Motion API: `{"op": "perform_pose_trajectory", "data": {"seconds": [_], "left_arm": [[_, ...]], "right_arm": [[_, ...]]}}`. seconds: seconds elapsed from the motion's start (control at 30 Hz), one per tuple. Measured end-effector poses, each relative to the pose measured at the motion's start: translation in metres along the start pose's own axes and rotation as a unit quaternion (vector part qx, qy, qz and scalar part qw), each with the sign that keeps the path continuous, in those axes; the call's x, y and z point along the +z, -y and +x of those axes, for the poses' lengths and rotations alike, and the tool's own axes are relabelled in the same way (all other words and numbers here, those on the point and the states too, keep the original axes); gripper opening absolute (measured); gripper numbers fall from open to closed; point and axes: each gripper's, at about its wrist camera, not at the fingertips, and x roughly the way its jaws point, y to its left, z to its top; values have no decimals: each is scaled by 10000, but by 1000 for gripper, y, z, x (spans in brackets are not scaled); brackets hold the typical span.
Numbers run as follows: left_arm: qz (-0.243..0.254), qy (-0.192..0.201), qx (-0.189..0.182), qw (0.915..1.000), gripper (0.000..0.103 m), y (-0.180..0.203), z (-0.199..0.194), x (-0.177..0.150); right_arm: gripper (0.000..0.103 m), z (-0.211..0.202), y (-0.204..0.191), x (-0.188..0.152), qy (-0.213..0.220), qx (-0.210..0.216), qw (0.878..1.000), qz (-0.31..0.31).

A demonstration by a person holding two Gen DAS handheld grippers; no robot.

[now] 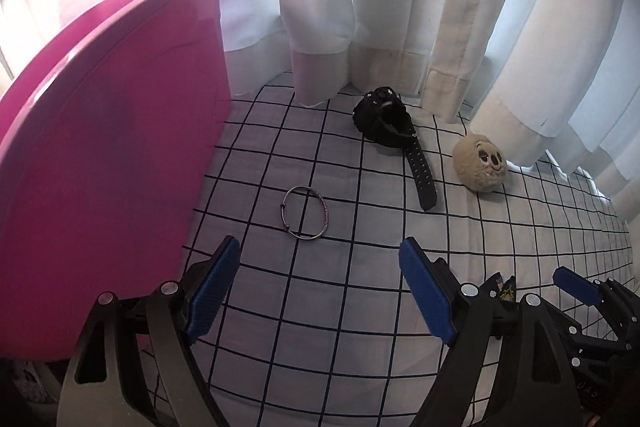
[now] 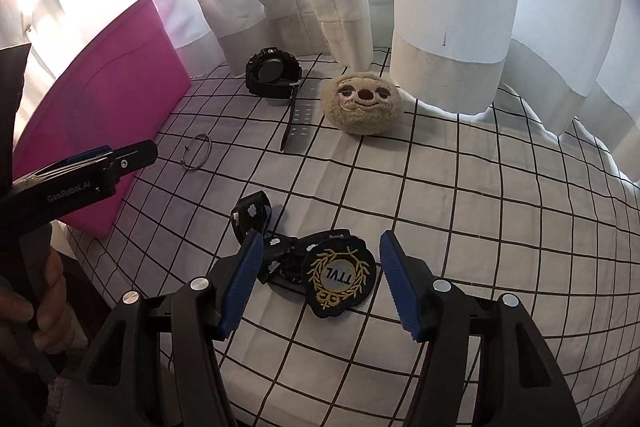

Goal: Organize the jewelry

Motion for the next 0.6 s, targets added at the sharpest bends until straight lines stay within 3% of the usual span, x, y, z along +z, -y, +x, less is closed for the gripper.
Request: {"op": "perform_pose_trajectory", "data": {"seconds": [0.27, 0.6], "left_arm": [[24, -316, 233, 9992, 80, -9, 58, 8], [120, -409, 16, 9991, 80, -20, 90, 14]], "right_arm": [[58, 24, -7, -2, -103, -26, 9999, 46], [58, 38, -12, -4, -97, -203, 9994, 244]]}}
